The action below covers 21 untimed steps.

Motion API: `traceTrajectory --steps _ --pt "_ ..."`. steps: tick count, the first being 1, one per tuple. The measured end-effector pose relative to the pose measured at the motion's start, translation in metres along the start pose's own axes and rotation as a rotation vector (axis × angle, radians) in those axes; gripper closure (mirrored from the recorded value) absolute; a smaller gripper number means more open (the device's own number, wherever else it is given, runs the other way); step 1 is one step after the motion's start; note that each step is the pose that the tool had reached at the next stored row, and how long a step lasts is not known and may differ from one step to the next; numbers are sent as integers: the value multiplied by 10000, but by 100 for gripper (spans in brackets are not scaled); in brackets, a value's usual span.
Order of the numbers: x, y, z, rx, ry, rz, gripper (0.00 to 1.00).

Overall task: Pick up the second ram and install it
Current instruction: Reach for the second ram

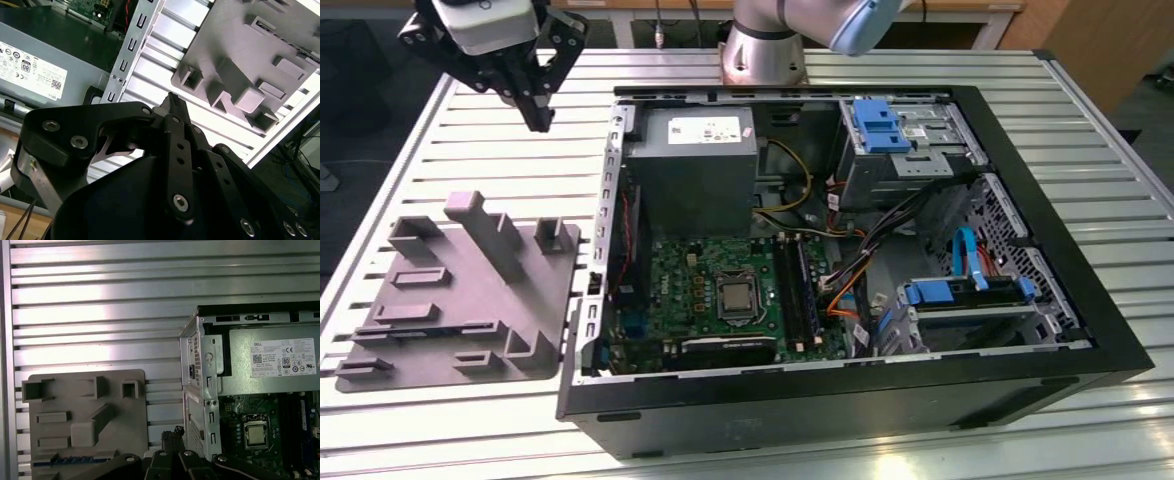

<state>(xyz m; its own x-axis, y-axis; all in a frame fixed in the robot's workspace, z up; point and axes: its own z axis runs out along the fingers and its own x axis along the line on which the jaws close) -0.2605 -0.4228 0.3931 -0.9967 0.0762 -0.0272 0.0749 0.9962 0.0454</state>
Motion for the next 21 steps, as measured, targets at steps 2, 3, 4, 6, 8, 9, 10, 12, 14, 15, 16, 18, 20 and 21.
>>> traceTrajectory --steps 2,3,4,6,8,9,10,12,14,15,16,18,20,21 --pt "9 -2 -1 0 0 0 89" --pt "13 -3 -1 1 1 0 89" --pt "19 -4 -1 0 0 1 89" --pt "28 -6 -2 1 1 0 89" --pt "37 -8 -2 0 0 0 89" --pt "42 -8 -2 0 0 0 89" --pt "47 -9 -2 0 0 1 89" --pt "57 -11 -3 1 1 1 89" --pt "65 -12 -3 1 0 0 89" --pt "69 -13 -3 0 0 1 89" --pt "73 -14 -3 0 0 1 89" --pt "81 -16 -3 0 0 0 89" --pt "90 -17 -3 0 0 1 89" --pt "94 -18 -4 1 0 0 89"
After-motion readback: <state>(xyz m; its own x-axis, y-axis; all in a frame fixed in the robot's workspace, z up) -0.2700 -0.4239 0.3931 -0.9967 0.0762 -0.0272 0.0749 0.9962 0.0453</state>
